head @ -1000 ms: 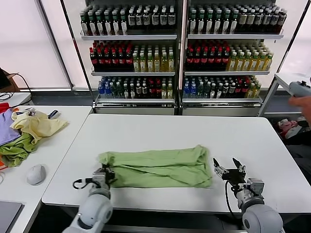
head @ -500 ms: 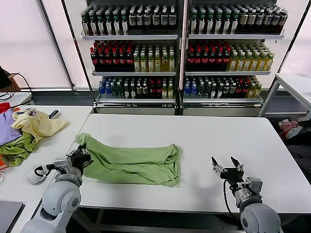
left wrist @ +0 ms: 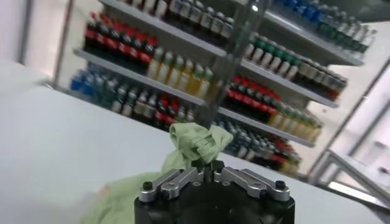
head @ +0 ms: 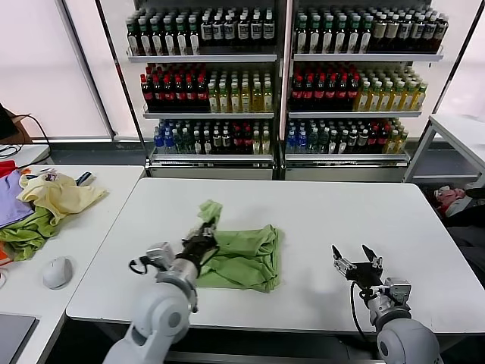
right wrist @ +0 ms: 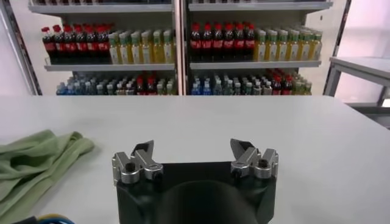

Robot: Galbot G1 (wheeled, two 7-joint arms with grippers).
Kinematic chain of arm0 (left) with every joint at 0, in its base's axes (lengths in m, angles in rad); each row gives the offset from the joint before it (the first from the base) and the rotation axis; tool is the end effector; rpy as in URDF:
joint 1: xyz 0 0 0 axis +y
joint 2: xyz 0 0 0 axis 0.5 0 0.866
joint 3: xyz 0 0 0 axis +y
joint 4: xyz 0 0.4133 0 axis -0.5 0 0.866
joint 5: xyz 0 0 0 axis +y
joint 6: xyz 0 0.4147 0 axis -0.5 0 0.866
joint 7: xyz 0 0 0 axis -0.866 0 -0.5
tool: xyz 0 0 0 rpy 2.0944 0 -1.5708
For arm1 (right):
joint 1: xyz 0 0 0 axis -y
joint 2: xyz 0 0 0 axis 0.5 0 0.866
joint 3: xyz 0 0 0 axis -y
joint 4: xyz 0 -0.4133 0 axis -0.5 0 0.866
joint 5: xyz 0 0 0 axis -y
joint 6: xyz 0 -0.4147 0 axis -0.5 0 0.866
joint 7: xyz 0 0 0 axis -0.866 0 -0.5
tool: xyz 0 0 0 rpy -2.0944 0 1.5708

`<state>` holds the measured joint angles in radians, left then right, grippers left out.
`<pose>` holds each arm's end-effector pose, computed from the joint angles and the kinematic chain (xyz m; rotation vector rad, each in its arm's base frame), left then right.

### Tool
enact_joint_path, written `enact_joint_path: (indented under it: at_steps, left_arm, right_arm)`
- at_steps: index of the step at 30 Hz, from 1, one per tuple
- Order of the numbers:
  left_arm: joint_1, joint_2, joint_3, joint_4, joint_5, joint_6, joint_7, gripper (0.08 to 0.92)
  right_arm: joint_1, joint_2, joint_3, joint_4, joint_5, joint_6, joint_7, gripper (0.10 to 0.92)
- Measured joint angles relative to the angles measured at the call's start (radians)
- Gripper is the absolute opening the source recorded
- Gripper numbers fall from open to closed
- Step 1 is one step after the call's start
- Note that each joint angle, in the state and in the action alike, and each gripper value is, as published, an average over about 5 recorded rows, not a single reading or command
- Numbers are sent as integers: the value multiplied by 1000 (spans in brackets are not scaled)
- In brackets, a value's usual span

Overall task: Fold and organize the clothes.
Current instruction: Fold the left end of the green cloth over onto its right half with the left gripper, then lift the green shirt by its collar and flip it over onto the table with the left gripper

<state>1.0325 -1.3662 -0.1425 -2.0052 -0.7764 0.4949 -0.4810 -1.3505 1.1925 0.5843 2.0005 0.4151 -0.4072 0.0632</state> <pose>0.3530 -0.0885 -0.2571 -0.3037 -2.7228 0.5627 0.2949 -0.1101 -0.3177 0.0699 -2.8500 -0.0117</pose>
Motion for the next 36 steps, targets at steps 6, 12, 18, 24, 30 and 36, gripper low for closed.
enact_joint_path:
  at_steps: [6, 12, 18, 24, 30, 36]
  left_arm:
    - [-46, -78, 97, 88, 49, 6, 16, 223]
    - [-52, -102, 154, 113, 92, 6, 69, 396]
    - [-24, -85, 155, 78, 110, 0, 122, 569]
    - [16, -35, 89, 66, 172, -43, 125, 742]
    - [31, 19, 26, 126, 310, -71, 93, 820]
    - [51, 39, 6, 201, 411, -64, 65, 821]
  right_arm:
    - [5, -3, 3, -9, 5, 5, -2, 823]
    - [13, -6, -1, -18, 6, 8, -3, 823]
    - [17, -5, -4, -23, 6, 10, -4, 823]
    - [21, 2, -9, -27, 0, 11, -4, 823]
    - [26, 12, -16, -30, -11, 10, -4, 823]
    - [21, 19, -16, -23, -19, 5, -3, 823]
